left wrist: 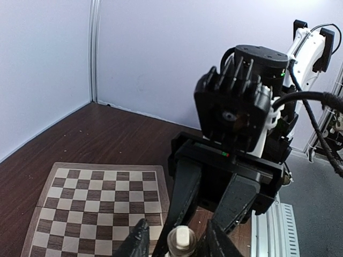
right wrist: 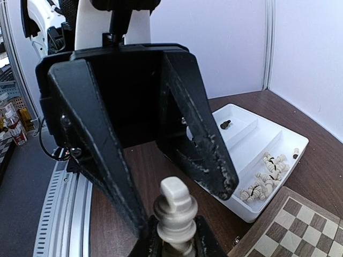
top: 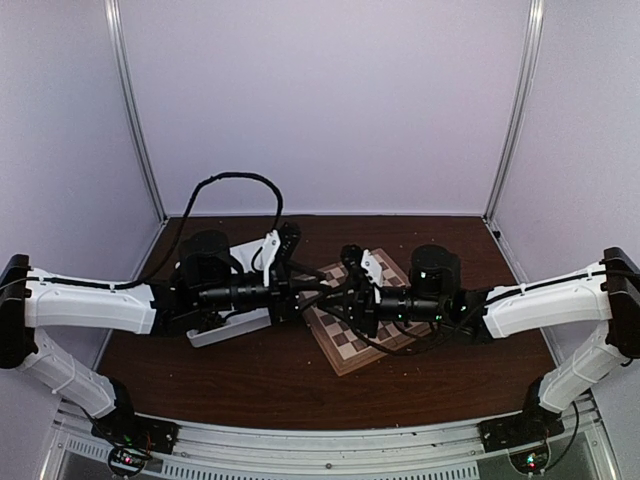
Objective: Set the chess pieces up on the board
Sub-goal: Place the chess piece on the chessboard.
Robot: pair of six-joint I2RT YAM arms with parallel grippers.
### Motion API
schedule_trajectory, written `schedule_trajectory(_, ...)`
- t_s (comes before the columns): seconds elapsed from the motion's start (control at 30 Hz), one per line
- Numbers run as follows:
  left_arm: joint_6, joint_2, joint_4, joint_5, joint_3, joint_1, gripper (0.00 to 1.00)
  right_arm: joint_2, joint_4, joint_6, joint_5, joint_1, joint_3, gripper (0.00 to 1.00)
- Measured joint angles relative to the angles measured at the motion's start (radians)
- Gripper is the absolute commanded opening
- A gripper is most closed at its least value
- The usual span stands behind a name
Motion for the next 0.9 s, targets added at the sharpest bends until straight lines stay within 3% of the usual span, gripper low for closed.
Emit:
schedule_trajectory(0.13,0.003,0.000,-0.008,0.003,0.000,-0.002,0.20,0.002,0.006,0.002,0.000,0.000,0.004,0.08)
schedule_trajectory(0.27,0.013,0.003,-0.018,0.009,0.003,-0.002,0.18,0.006,0.009,0.012,0.001,0.000,0.011,0.09)
schedule_trajectory(0.4,0.016,0.010,-0.024,0.011,0.011,-0.002,0.09,0.008,0.009,0.018,0.001,0.000,0.011,0.11)
schedule_trajectory(0.57,0.022,0.014,-0.027,0.010,0.015,-0.002,0.00,0.008,0.006,0.016,0.009,0.000,0.011,0.32)
schedule_trajectory(0.73,0.028,0.014,-0.055,-0.015,0.015,-0.002,0.00,0.001,0.020,0.003,0.049,0.000,-0.006,0.55)
schedule_trajectory(0.9,0.050,0.033,-0.121,-0.108,0.047,-0.002,0.00,-0.050,-0.011,-0.011,0.108,-0.002,-0.071,0.64)
